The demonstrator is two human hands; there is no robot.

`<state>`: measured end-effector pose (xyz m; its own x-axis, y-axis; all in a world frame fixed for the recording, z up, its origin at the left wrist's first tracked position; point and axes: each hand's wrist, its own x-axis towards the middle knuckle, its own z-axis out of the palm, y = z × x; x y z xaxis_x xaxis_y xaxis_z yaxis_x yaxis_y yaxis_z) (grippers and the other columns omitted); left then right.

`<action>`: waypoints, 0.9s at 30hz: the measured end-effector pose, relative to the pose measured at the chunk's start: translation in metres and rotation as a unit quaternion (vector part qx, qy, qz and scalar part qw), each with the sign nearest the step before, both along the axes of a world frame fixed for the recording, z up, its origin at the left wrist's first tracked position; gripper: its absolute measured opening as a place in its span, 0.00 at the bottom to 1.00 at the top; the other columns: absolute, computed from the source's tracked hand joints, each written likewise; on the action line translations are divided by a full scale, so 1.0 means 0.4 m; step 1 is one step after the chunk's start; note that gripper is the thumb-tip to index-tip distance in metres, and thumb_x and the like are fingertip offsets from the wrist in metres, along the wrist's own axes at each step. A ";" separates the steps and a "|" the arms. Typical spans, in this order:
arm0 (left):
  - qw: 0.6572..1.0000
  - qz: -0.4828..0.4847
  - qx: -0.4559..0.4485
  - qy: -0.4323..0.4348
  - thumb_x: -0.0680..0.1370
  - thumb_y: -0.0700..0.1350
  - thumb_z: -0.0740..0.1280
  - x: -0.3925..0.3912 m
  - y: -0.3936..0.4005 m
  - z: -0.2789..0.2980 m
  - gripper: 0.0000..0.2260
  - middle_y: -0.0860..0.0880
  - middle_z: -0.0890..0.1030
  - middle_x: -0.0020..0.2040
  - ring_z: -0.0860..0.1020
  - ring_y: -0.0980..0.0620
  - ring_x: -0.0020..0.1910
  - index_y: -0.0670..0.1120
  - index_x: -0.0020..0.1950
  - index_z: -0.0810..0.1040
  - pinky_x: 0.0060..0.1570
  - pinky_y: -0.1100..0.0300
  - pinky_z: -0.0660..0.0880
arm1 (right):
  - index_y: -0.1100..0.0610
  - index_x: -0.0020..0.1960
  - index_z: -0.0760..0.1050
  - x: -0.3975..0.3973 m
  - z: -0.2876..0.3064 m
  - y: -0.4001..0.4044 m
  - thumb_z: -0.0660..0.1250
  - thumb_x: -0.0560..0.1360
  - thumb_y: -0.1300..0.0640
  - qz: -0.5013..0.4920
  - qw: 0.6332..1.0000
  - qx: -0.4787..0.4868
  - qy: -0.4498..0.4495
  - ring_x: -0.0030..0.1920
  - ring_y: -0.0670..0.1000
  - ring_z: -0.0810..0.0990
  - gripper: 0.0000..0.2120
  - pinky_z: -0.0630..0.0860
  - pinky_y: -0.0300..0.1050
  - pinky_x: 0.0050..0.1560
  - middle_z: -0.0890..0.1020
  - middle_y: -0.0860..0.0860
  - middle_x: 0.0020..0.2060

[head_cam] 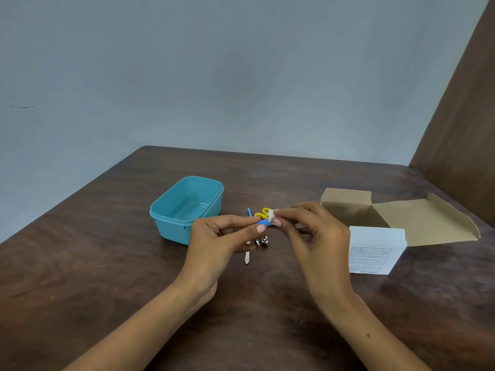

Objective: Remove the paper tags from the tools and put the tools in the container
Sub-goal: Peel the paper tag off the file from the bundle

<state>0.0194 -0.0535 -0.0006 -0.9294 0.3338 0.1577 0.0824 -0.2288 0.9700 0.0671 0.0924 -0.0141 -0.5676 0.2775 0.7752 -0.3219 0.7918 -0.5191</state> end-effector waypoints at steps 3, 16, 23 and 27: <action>1.000 -0.002 0.003 0.004 0.69 0.36 0.73 0.000 -0.004 -0.003 0.08 0.42 0.86 0.42 0.84 0.47 0.44 0.39 0.47 0.84 0.37 0.62 0.79 | 0.53 0.47 0.84 0.001 -0.007 -0.015 0.71 0.73 0.58 0.021 0.999 0.033 0.000 0.40 0.42 0.78 0.05 0.74 0.34 0.38 0.80 0.45 0.41; 1.000 0.007 0.008 -0.016 0.69 0.36 0.73 0.003 -0.004 -0.001 0.06 0.41 0.85 0.41 0.84 0.45 0.44 0.39 0.45 0.85 0.36 0.63 0.80 | 0.55 0.46 0.82 -0.002 -0.012 -0.014 0.70 0.74 0.58 0.008 0.999 0.047 0.003 0.41 0.45 0.78 0.03 0.74 0.38 0.39 0.79 0.47 0.41; 1.000 0.010 0.011 -0.026 0.69 0.36 0.73 0.007 -0.002 0.004 0.04 0.42 0.86 0.39 0.85 0.47 0.42 0.40 0.42 0.85 0.34 0.64 0.79 | 0.52 0.44 0.82 -0.007 -0.002 0.021 0.73 0.72 0.60 -0.068 0.998 -0.005 0.003 0.36 0.42 0.75 0.04 0.67 0.30 0.34 0.79 0.45 0.38; 0.999 0.017 0.013 -0.025 0.69 0.36 0.73 0.008 -0.004 0.008 0.04 0.43 0.86 0.39 0.85 0.48 0.42 0.41 0.43 0.85 0.35 0.64 0.80 | 0.54 0.45 0.82 -0.001 -0.008 0.003 0.72 0.73 0.60 -0.051 0.998 0.022 0.031 0.36 0.40 0.73 0.03 0.67 0.31 0.36 0.79 0.46 0.39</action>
<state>0.0227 -0.0549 0.0024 -0.9469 0.2987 0.1192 0.0423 -0.2516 0.9669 0.0666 0.0935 -0.0173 -0.4887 0.2956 0.8208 -0.2685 0.8442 -0.4639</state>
